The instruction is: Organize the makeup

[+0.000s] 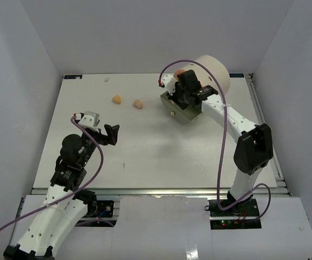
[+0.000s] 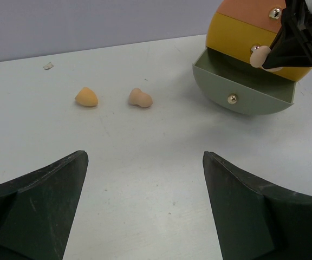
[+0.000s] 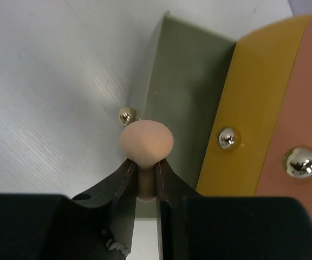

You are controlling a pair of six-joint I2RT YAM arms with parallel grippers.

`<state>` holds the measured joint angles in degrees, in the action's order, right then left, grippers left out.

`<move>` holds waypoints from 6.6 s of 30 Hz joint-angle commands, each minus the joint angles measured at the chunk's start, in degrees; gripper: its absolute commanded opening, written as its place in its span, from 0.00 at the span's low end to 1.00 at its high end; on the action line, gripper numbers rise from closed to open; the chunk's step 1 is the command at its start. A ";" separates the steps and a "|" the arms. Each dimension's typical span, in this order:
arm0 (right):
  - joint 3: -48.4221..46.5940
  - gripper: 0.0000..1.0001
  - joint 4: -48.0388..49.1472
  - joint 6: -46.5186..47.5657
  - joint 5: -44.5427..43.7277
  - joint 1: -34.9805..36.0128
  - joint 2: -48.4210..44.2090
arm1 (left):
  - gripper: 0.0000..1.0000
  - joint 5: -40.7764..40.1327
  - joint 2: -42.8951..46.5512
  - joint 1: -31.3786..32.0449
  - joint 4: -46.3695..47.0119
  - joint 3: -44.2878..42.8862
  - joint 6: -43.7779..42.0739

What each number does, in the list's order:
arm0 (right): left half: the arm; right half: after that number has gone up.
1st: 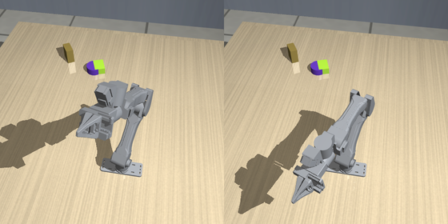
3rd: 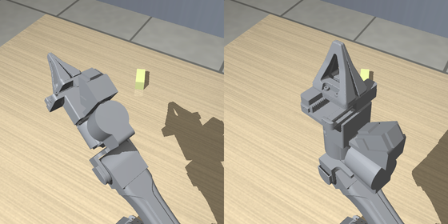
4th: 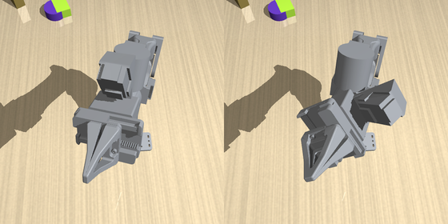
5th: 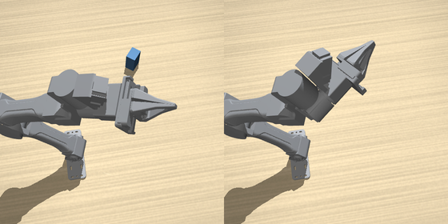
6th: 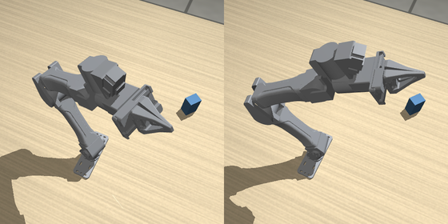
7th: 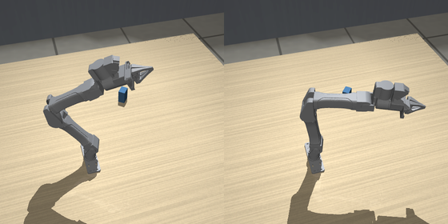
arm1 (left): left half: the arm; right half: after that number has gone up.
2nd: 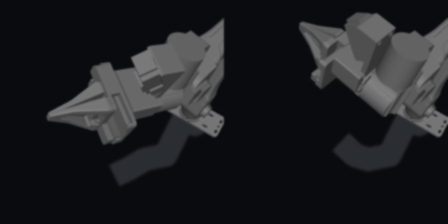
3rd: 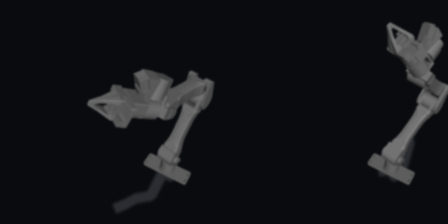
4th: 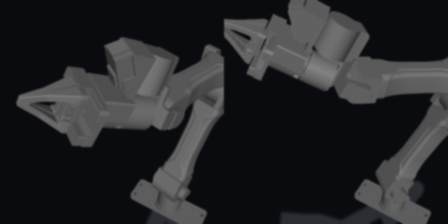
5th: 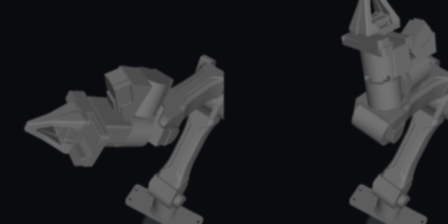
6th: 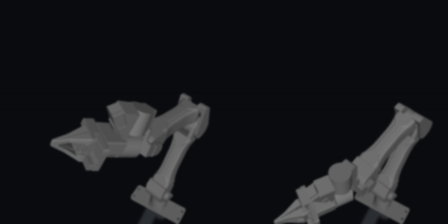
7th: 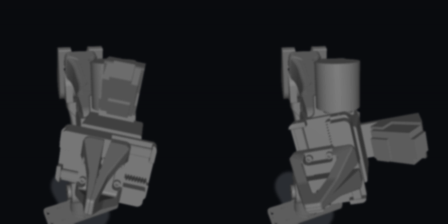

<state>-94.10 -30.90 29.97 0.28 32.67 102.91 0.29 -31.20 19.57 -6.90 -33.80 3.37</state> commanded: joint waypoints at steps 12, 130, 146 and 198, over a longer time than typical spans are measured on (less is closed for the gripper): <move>5.33 0.58 7.16 -0.70 -14.08 -1.56 0.81 | 0.98 4.49 -3.51 -0.32 0.62 -0.07 0.66; 39.87 0.76 13.74 -3.16 61.57 -31.97 -36.02 | 0.59 -9.71 -79.46 -5.80 -15.17 -56.61 27.91; 39.78 0.76 13.58 -3.08 61.37 -31.97 -35.36 | 0.74 -19.32 -96.38 -7.93 -21.29 -73.60 23.69; 40.40 0.76 14.44 -3.78 62.95 -37.68 -36.31 | 0.30 23.33 -86.21 8.70 3.12 -63.47 38.85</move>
<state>-53.83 -18.00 26.75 61.28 -4.54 67.48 23.58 -117.38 27.09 -4.97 -92.26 40.63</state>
